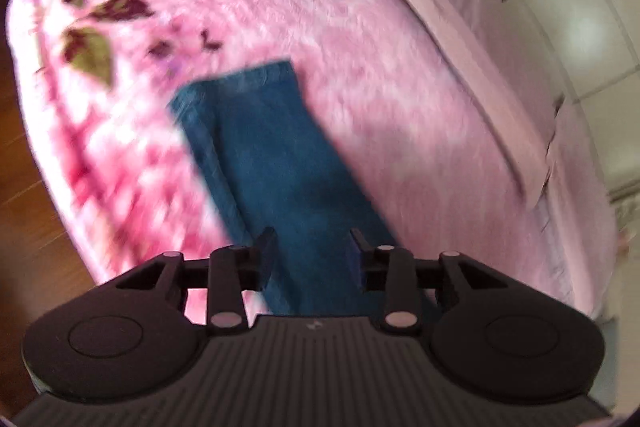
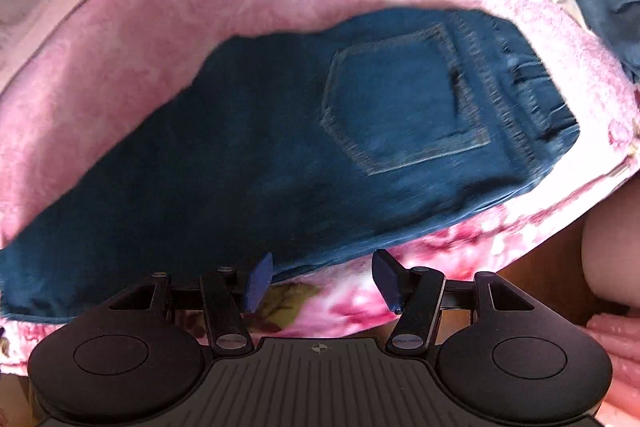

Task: Fold clothes

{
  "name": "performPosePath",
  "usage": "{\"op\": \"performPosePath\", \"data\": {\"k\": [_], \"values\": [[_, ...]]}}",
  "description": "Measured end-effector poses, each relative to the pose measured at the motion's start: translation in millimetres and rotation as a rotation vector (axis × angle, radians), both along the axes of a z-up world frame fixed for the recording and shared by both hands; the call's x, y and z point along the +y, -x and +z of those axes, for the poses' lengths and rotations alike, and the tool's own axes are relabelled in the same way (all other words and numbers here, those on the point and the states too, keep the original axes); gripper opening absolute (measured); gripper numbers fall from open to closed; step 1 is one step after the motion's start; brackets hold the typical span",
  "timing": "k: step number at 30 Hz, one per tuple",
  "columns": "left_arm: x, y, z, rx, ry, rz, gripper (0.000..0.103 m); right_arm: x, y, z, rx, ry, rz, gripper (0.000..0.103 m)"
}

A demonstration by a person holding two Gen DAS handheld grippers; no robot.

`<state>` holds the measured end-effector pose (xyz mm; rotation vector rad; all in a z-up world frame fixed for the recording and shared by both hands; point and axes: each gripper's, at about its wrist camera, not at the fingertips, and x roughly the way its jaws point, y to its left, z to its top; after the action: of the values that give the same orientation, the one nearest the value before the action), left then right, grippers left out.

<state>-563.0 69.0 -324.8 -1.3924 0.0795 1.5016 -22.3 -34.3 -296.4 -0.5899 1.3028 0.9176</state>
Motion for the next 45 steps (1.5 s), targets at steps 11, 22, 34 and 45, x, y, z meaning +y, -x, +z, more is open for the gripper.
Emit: {"op": "performPosePath", "data": {"k": [11,22,34,45], "values": [[-8.1,60.9,-63.0,0.033,-0.004,0.048,0.005,-5.4,-18.7,-44.7,-0.047,0.017,-0.079,0.059],[-34.3,52.1,-88.2,-0.112,-0.136,0.175,0.042,-23.6,-62.6,-54.1,-0.103,-0.300,-0.085,0.059],[-28.5,53.2,-97.4,-0.068,-0.265,0.075,0.036,-119.2,-54.1,-68.2,-0.153,-0.603,-0.199,0.059],[-19.8,-35.7,-31.4,0.540,-0.374,-0.230,0.003,-151.9,-55.8,-55.6,-0.132,-0.580,-0.261,0.059]]}}
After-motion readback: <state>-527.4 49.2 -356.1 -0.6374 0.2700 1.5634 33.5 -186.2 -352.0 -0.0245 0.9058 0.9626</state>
